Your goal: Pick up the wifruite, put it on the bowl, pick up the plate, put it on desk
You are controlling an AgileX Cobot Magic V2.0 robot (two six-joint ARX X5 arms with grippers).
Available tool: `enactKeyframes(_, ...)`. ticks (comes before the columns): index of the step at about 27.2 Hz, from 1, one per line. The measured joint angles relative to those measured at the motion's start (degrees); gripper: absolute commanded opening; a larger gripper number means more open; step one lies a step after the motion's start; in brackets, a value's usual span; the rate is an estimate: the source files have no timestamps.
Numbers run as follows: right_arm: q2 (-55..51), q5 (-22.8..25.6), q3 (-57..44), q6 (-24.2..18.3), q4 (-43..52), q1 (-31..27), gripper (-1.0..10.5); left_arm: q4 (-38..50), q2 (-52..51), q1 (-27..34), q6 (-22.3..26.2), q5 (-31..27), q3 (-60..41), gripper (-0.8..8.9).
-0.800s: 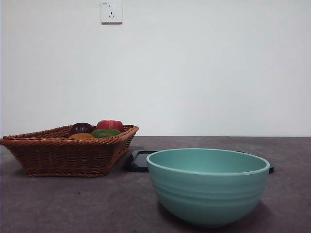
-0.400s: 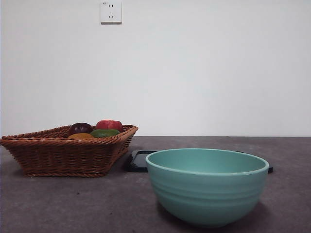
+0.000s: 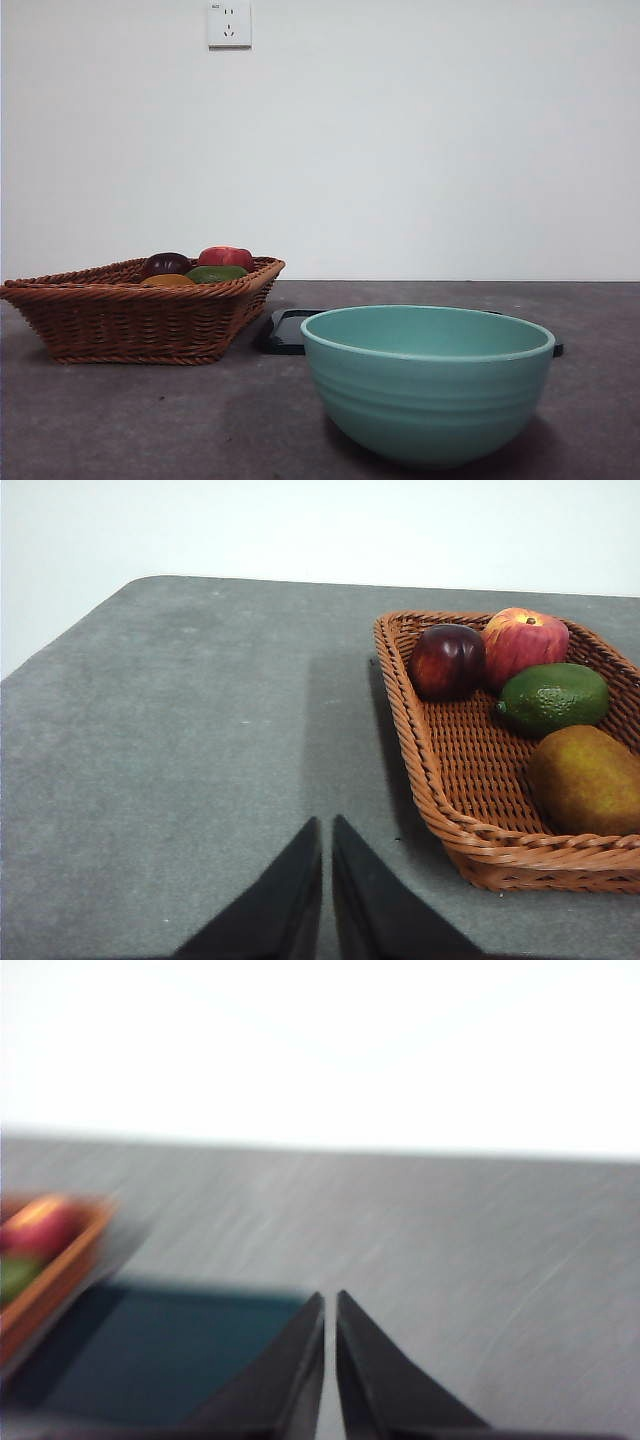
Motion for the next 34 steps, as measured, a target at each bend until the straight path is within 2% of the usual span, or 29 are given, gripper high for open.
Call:
enactKeyframes(3,-4.00,0.11,-9.29,-0.59,11.37,-4.35,0.1,0.00,0.00,0.00,0.00,0.00,0.00,0.16)
enactKeyframes(7,-9.14,0.11,-17.81,-0.66,18.49,-6.12,0.1,0.00,0.00,0.00,0.02,0.02,0.00,0.16)
enactKeyframes(14,-14.60,0.15,-26.67,-1.05,18.60,-5.95,0.1,0.00,0.00,0.00,0.02,0.02,0.00,0.16)
enactKeyframes(19,-16.76,1.36,-30.49,-3.85,18.80,-5.97,0.1,0.00,0.00,0.00,0.02,0.02,0.00,0.16)
enactKeyframes(25,-16.81,1.44,-33.07,-7.89,19.17,-5.95,0.1,0.00,0.00,0.00,0.02,0.02,0.00,0.16)
enactKeyframes(30,-16.79,1.92,-33.83,-9.55,18.10,-5.95,0.1,0.00,0.00,0.00,0.02,0.02,0.00,0.16)
enactKeyframes(34,-16.81,4.52,-33.83,-9.90,18.18,-5.95,0.1,0.00,0.00,0.00,0.02,0.00,0.00,0.16)
